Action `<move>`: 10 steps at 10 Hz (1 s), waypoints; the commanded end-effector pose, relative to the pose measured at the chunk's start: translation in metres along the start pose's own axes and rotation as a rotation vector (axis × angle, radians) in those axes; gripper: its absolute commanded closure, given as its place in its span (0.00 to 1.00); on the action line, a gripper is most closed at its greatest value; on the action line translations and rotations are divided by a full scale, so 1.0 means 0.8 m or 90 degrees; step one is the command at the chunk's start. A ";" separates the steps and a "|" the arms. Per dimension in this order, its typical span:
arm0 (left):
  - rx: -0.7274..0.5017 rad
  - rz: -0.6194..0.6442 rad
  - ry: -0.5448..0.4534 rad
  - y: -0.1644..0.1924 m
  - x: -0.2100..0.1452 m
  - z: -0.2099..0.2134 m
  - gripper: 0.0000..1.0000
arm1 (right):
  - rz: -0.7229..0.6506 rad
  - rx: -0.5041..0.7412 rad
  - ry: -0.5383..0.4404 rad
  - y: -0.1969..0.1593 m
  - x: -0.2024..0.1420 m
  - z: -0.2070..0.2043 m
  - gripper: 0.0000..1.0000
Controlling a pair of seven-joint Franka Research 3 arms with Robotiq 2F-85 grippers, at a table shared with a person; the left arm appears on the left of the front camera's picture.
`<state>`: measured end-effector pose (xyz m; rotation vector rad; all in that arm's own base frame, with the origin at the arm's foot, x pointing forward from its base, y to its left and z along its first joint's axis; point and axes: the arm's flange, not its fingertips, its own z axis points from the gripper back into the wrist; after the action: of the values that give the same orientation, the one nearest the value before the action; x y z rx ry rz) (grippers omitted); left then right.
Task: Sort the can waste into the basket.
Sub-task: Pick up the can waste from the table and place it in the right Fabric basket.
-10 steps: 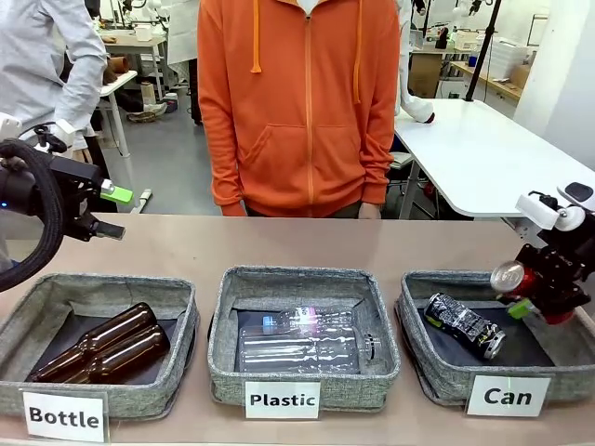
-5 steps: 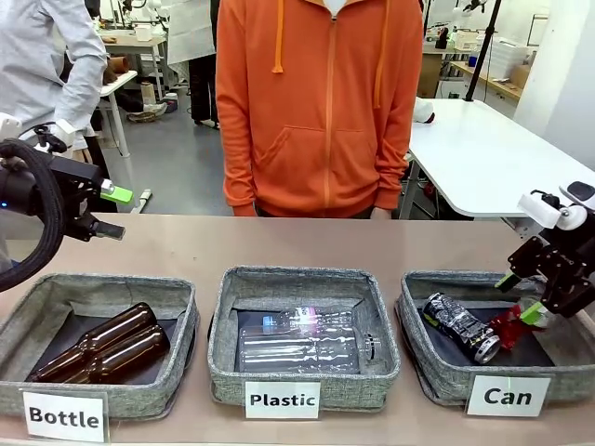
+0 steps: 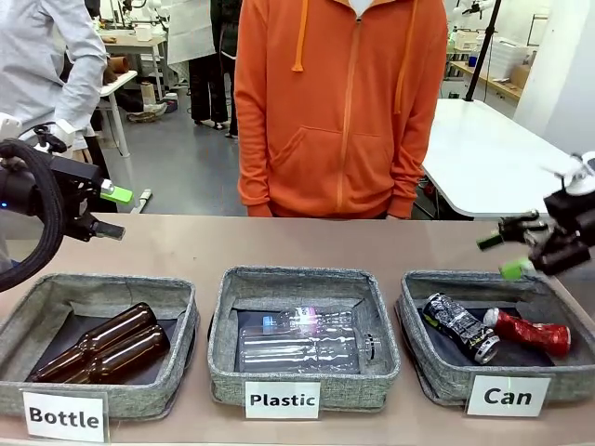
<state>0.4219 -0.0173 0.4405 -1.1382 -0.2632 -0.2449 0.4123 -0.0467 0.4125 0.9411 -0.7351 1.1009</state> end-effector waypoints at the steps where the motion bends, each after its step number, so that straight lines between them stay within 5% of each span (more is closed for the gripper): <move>1: 0.000 -0.010 0.002 0.000 -0.002 0.001 0.00 | -0.186 0.009 -0.274 -0.021 0.010 -0.001 0.00; 4: 0.000 -0.010 0.002 0.000 -0.002 0.001 0.00 | -0.348 0.032 -0.332 -0.041 0.002 0.000 0.00; 6: 0.000 -0.010 0.002 0.000 -0.002 0.001 0.00 | -0.419 0.017 -0.295 -0.050 -0.008 -0.014 0.00; 8: 0.000 -0.010 0.002 0.000 -0.002 0.001 0.00 | -0.417 0.000 -0.260 -0.054 -0.012 -0.021 0.00; 10: 0.000 -0.010 0.002 0.000 -0.002 0.001 0.00 | -0.406 0.022 -0.291 -0.056 -0.023 -0.011 0.00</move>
<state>0.4219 -0.0172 0.4404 -1.1382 -0.2632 -0.2448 0.4519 -0.0488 0.3790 1.3360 -0.6960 0.3385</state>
